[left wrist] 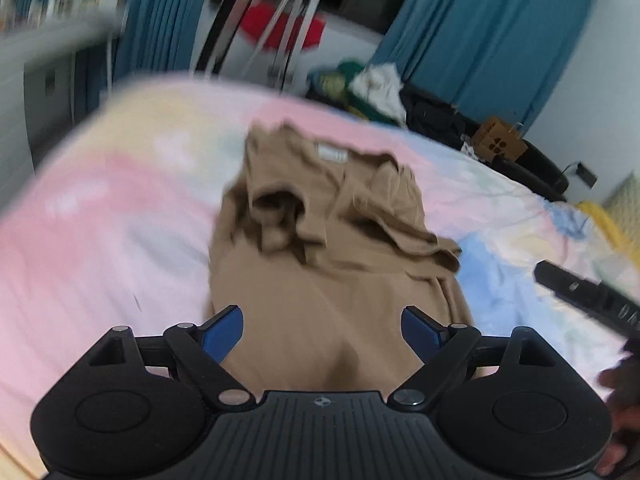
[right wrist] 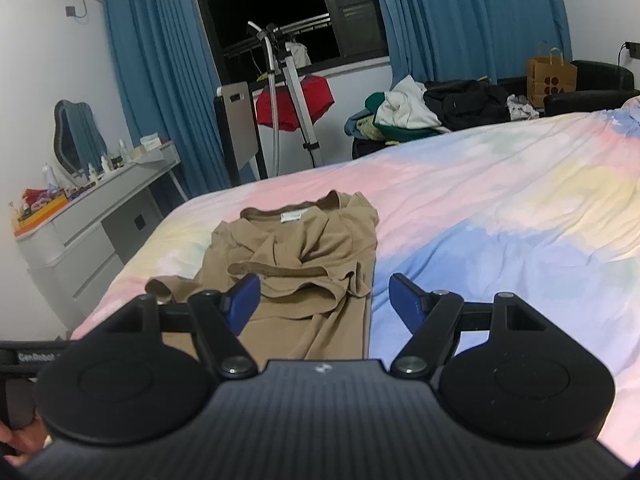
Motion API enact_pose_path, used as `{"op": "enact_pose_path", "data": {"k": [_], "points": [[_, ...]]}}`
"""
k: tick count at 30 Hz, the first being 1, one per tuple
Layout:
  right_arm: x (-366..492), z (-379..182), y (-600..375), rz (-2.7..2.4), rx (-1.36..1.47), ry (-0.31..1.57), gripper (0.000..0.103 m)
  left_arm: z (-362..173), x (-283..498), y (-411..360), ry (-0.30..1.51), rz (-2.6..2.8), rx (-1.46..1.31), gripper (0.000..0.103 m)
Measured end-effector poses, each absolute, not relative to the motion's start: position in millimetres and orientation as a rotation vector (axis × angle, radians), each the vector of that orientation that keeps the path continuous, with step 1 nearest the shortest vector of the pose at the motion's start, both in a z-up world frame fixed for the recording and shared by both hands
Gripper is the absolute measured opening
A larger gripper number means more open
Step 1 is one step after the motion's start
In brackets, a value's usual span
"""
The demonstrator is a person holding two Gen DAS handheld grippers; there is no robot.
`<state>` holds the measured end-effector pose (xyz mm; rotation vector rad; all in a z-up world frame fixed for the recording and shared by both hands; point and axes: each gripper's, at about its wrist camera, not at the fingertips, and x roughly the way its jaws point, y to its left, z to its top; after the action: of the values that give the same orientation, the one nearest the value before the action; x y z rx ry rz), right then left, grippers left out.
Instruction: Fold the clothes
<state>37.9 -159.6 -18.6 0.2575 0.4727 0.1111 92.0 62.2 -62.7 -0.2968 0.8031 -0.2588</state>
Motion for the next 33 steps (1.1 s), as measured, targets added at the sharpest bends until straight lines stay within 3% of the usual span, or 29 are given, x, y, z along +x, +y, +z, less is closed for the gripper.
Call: {"op": "enact_pose_path", "data": {"k": [9,17,19,26,29,33], "points": [[42,-24,-150,0.134,0.232,0.503,0.073,-120,115,82,1.058,-0.299,-0.634,0.086],[42,-26,-142,0.126,0.196,0.509,0.073,-149,127,97,1.021,-0.239,-0.851,0.083],[42,-27,-143,0.127,0.214,0.514,0.073,-149,126,97,1.003,-0.221,-0.861,0.074],[56,-60,-171,0.33,0.716,0.699,0.075,-153,122,106,0.984,-0.196,-0.931,0.063],[62,-93,-170,0.437,0.982,0.845,0.075,-152,118,105,0.998,-0.194,-0.94,0.065],[64,-119,-157,0.469,1.095,0.974,0.075,-155,115,103,1.025,-0.196,-0.963,0.07]]}}
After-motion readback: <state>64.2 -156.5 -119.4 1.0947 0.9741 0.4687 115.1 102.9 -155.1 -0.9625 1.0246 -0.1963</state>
